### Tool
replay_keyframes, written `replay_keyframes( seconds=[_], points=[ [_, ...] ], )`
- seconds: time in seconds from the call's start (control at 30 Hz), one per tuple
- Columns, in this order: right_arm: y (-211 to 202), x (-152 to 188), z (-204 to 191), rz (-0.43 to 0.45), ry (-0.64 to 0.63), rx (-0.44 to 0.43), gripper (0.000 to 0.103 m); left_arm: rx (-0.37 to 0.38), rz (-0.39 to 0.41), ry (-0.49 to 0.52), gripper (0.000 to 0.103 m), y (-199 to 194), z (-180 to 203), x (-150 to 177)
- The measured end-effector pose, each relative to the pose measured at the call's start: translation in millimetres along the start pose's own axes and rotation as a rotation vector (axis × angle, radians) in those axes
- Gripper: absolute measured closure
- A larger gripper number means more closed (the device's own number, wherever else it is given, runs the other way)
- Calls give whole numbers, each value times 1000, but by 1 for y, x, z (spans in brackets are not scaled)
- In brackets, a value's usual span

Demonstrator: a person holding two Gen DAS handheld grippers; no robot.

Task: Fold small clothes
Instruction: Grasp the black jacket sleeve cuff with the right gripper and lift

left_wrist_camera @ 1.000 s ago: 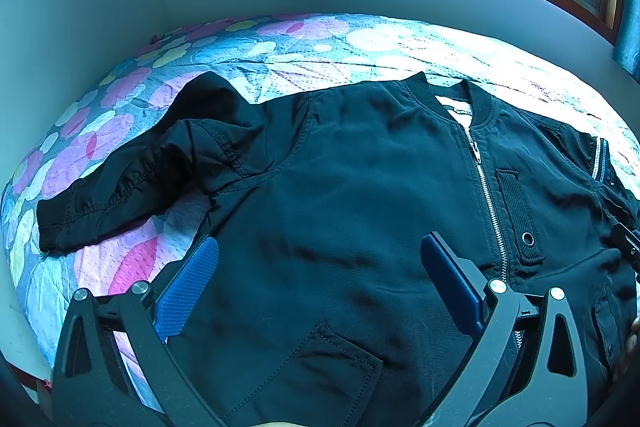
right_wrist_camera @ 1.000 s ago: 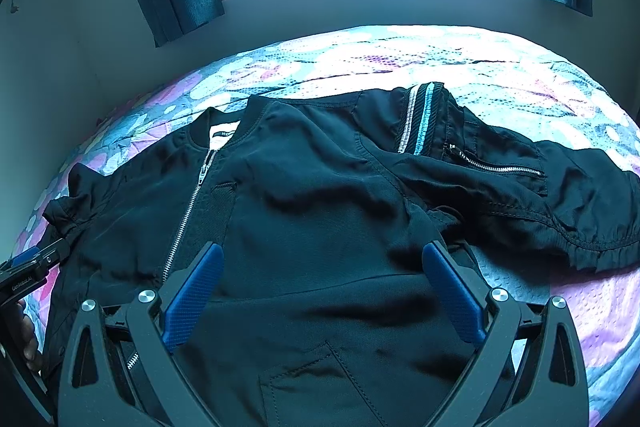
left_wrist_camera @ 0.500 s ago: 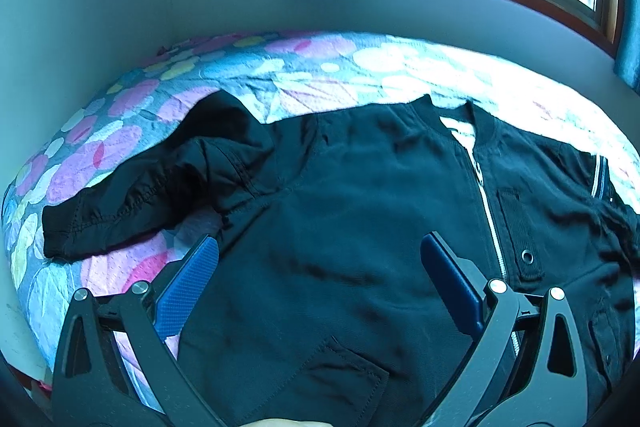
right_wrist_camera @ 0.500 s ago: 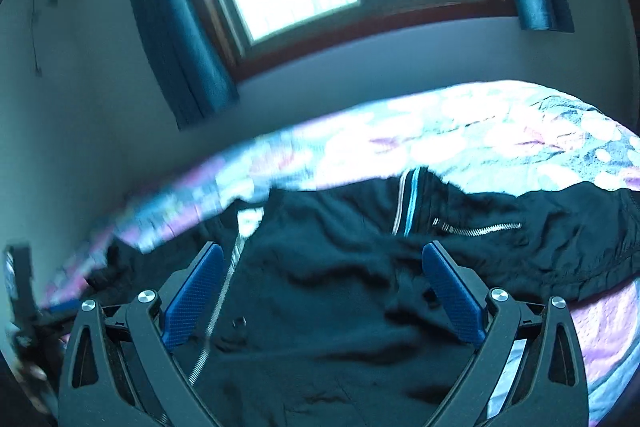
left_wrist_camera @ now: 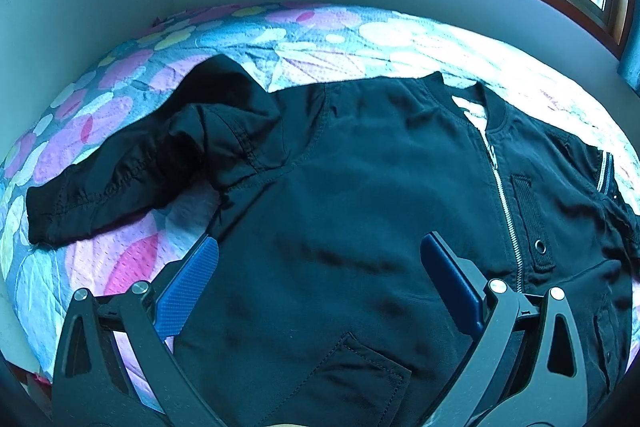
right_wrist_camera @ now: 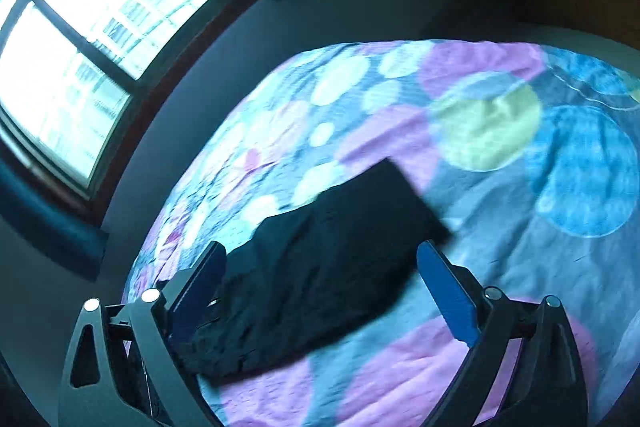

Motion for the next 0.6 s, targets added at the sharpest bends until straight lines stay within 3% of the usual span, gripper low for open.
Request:
replay_keyframes(
  seconds=[0.07, 0.2, 0.37, 0.4, 0.43, 0.5, 0.6],
  points=[
    [9, -3, 26, -45, 73, 1, 51, -4, -8, 11, 2, 3, 2, 2],
    [31, 7, 42, -136, 178, -33, 51, -6, -14, 11, 2, 4, 5, 4],
    [34, 1, 39, -117, 228, -66, 52, -4, -25, 18, 2, 6, 7, 7],
    [35, 1, 36, -117, 214, -65, 59, -4, -28, 20, 2, 6, 8, 8],
    [34, 2, 33, -125, 193, -72, 84, -3, -32, 22, 2, 7, 8, 9],
    [28, 4, 25, -125, 181, -118, 89, -3, -33, 24, 2, 7, 9, 9],
    [10, -3, 39, -42, 177, -68, 90, 1, -24, 22, 2, 5, 9, 9]
  ],
)
Point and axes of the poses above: each gripper's, at about its wrist camera, not at the fingertips, and y roughly the way its jaws point, z to its right, x to its underside, the point moved 8 cm from there along y, roughly the way its jaws point, and after that the axes turned 5 degrees about x, right-handed, at the moved point
